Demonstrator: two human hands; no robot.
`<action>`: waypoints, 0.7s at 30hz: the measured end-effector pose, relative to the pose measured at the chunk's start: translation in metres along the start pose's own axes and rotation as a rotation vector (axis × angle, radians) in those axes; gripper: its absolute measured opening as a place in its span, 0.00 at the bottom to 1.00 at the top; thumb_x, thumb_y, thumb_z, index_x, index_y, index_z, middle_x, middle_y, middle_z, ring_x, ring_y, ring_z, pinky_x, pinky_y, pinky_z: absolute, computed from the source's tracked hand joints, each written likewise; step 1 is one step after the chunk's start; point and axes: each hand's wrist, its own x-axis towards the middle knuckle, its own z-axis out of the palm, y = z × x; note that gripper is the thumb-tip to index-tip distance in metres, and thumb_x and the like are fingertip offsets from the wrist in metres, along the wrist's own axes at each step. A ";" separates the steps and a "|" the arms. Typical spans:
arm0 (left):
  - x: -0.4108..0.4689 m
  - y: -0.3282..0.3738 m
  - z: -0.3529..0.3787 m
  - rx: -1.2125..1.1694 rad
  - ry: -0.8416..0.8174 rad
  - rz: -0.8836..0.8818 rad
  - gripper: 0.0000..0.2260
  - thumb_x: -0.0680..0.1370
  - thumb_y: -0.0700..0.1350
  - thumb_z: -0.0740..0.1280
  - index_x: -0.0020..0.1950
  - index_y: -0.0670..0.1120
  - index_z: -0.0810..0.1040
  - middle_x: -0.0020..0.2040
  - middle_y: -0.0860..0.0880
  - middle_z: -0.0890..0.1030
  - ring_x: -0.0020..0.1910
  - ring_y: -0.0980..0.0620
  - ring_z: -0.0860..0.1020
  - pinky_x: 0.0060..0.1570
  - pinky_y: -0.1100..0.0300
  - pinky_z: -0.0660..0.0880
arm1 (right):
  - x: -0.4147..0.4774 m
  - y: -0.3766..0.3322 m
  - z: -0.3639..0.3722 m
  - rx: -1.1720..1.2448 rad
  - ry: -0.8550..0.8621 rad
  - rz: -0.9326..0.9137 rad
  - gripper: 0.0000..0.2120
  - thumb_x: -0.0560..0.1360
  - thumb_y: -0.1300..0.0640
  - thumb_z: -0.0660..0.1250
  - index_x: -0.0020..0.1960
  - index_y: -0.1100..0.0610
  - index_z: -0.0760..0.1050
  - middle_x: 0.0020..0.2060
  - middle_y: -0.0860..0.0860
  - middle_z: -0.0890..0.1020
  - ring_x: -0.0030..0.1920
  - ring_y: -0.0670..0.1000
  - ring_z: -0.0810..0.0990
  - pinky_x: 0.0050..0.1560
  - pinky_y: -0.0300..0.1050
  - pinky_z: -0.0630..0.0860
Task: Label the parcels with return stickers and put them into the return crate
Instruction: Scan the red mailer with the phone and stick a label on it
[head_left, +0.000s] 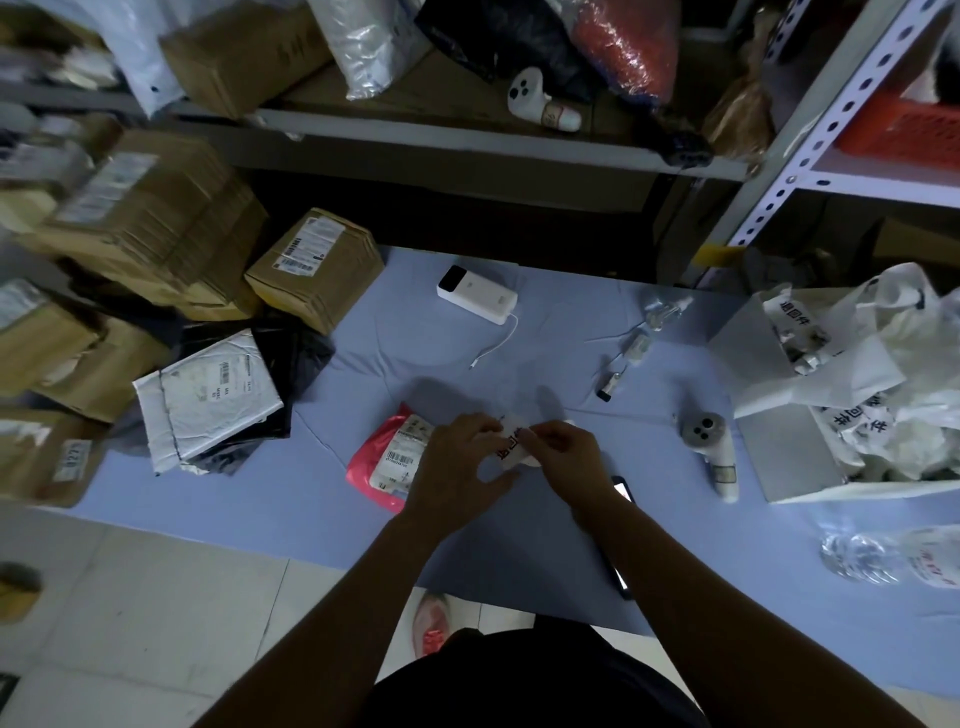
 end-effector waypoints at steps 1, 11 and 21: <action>-0.001 0.000 0.000 0.007 0.007 0.007 0.15 0.70 0.51 0.77 0.55 0.49 0.83 0.54 0.48 0.82 0.52 0.47 0.80 0.49 0.48 0.78 | -0.001 -0.004 0.001 0.032 0.000 0.005 0.03 0.77 0.57 0.74 0.45 0.54 0.85 0.38 0.47 0.87 0.40 0.42 0.84 0.44 0.36 0.78; 0.003 0.003 -0.011 -0.060 0.073 -0.061 0.11 0.76 0.47 0.70 0.52 0.41 0.85 0.48 0.46 0.86 0.47 0.47 0.83 0.47 0.48 0.80 | -0.011 -0.009 -0.003 -0.168 -0.141 -0.173 0.11 0.77 0.57 0.73 0.58 0.47 0.83 0.51 0.42 0.86 0.54 0.40 0.83 0.60 0.42 0.78; 0.000 0.015 -0.017 -0.205 0.051 -0.220 0.18 0.77 0.55 0.64 0.50 0.41 0.85 0.45 0.46 0.86 0.44 0.48 0.83 0.48 0.50 0.80 | -0.021 -0.013 0.001 -0.314 -0.041 -0.234 0.07 0.79 0.55 0.71 0.56 0.52 0.83 0.46 0.40 0.84 0.48 0.39 0.82 0.54 0.36 0.76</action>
